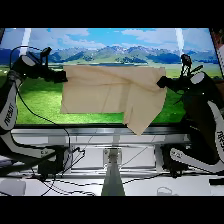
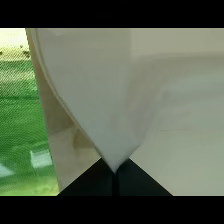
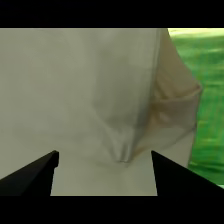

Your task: Fold the clothes and pants, and hang the long-sleeved shirts on hangers.

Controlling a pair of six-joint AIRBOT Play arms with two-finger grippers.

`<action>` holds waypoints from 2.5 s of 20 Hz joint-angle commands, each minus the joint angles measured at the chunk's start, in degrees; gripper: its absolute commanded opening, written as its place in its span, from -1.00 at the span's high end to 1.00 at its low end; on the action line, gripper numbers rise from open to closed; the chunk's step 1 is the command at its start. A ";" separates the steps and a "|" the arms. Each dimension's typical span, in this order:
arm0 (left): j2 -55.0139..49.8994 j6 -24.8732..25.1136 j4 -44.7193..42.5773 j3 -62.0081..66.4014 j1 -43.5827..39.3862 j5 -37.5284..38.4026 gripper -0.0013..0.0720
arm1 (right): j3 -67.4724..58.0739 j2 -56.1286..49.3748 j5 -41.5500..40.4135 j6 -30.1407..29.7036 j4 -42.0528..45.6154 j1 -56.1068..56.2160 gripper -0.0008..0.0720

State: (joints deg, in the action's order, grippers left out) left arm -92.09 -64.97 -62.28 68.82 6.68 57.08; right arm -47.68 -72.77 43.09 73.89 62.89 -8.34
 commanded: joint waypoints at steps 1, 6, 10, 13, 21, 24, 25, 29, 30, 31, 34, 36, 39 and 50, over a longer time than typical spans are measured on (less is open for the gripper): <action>2.14 -3.04 -6.05 -3.82 -2.64 -7.65 0.94 | 1.42 1.01 -2.19 2.19 -0.09 0.07 -0.81; 6.99 -3.50 -8.57 -3.78 -3.91 -12.50 -0.17 | -3.61 1.33 0.31 2.21 0.46 0.04 -0.81; 12.35 -3.63 -18.45 -3.76 -2.97 -7.69 -0.97 | -9.57 5.07 0.83 2.19 3.52 -0.02 -0.52; 21.68 -3.67 -27.63 -3.74 -2.93 -5.97 -0.14 | -12.72 11.10 2.19 2.14 9.29 -0.02 0.22; 45.20 -1.31 -21.03 -18.78 9.51 -2.12 0.93 | -7.08 23.32 27.85 -3.10 22.38 -5.84 0.94; 44.59 12.68 -7.76 -32.22 16.13 -0.59 0.93 | 6.95 25.53 27.87 -3.56 9.27 -11.67 0.94; 43.65 14.40 -5.07 -34.93 17.53 -0.24 0.93 | 11.50 26.12 27.63 -4.48 1.22 -12.57 0.94; 39.34 12.66 -3.80 -37.40 18.73 -0.44 0.04 | 26.23 26.10 24.70 -3.67 -11.13 -12.66 -0.17; 38.62 12.52 -3.52 -37.42 18.73 -0.42 -0.55 | 28.81 25.92 23.32 -3.69 -10.97 -12.63 -0.16; 37.88 11.21 -3.41 -37.42 18.71 -0.20 -0.68 | 30.93 25.94 21.75 -3.67 -11.13 -12.63 -0.16; 36.35 7.26 -3.43 -37.40 18.73 -0.22 -0.68 | 36.09 25.92 16.92 -3.65 -14.03 -12.63 -0.16; 35.65 5.92 -3.43 -37.40 18.73 -0.22 -0.68 | 38.45 25.92 14.93 -3.65 -16.59 -12.63 -0.15; 34.95 2.29 -3.41 -37.40 18.73 -0.20 -0.68 | 40.11 25.92 12.72 -3.63 -17.77 -12.63 -0.14; 33.88 -2.78 -1.22 -37.40 18.73 0.35 -0.65 | 35.89 22.73 6.56 -10.86 -25.90 -2.75 0.94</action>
State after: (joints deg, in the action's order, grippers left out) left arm -57.47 -67.13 -64.93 31.46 25.39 57.84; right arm -9.21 -49.93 49.87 65.52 39.77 -14.06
